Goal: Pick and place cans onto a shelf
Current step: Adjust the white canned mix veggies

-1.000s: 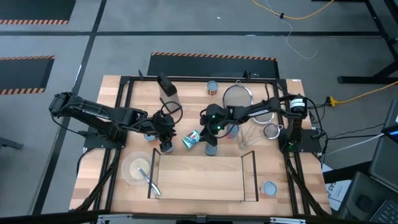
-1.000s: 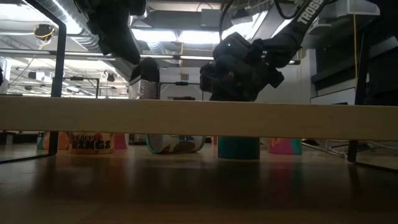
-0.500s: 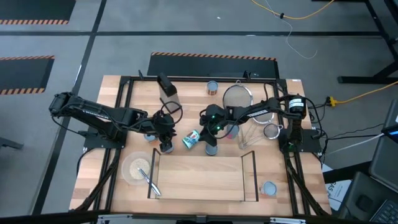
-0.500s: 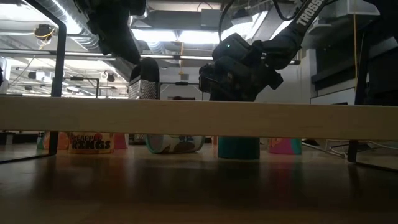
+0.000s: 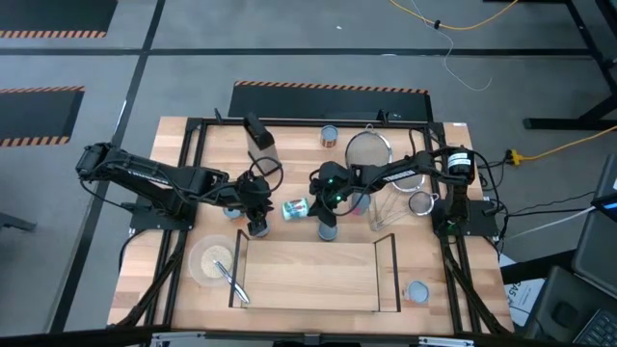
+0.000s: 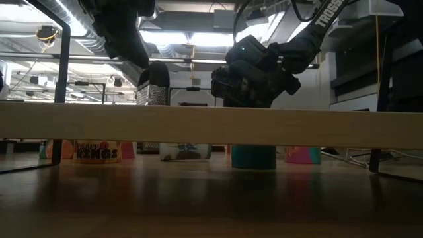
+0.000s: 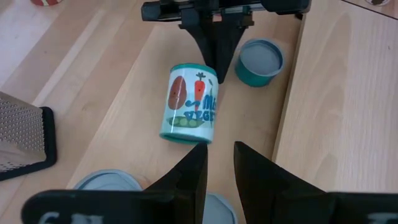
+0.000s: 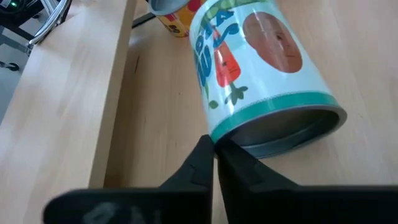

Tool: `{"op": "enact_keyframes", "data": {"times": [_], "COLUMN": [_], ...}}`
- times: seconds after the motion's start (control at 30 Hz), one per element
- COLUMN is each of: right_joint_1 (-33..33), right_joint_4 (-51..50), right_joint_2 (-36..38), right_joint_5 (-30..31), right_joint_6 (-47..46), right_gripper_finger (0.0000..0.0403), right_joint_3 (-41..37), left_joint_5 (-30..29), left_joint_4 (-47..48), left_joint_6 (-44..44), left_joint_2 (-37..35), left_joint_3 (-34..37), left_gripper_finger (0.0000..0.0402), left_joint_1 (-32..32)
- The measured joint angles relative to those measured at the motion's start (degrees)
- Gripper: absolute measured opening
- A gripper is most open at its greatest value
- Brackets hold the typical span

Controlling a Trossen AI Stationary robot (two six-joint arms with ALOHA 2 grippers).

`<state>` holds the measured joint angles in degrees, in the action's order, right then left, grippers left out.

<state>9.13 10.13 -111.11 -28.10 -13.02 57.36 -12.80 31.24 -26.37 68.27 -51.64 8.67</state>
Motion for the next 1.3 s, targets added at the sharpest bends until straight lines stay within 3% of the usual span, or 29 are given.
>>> {"op": "enact_keyframes", "data": {"times": [0.37,0.67,0.8,1.0,1.17,1.3], "right_joint_1": [0.00,0.75,1.44,1.42,1.38,1.42], "right_joint_4": [-0.25,-6.28,-18.63,-46.42,-61.99,-70.87], "right_joint_2": [0.63,8.36,11.74,12.48,12.48,12.48], "right_joint_5": [-0.37,-1.44,1.01,12.43,22.37,27.50], "right_joint_6": [0.04,3.70,6.44,16.84,19.56,19.58], "right_gripper_finger": [0.0008,0.0005,0.0003,0.0002,0.0002,0.0003], "right_joint_3": [-0.04,0.09,4.84,20.30,30.00,33.00], "left_joint_5": [0.02,0.01,0.00,0.00,0.00,0.00], "left_joint_4": [0.00,-0.01,-0.04,-0.24,-0.24,-0.28], "left_joint_6": [0.00,0.00,0.00,0.00,0.00,0.02], "left_joint_2": [0.00,0.00,0.00,0.00,0.00,0.00], "left_joint_3": [0.00,0.00,0.00,0.00,0.00,0.00], "left_gripper_finger": [0.0071,0.0071,0.0071,0.0071,0.0071,0.0071], "left_joint_1": [0.00,0.00,0.00,0.00,0.00,0.00]}}
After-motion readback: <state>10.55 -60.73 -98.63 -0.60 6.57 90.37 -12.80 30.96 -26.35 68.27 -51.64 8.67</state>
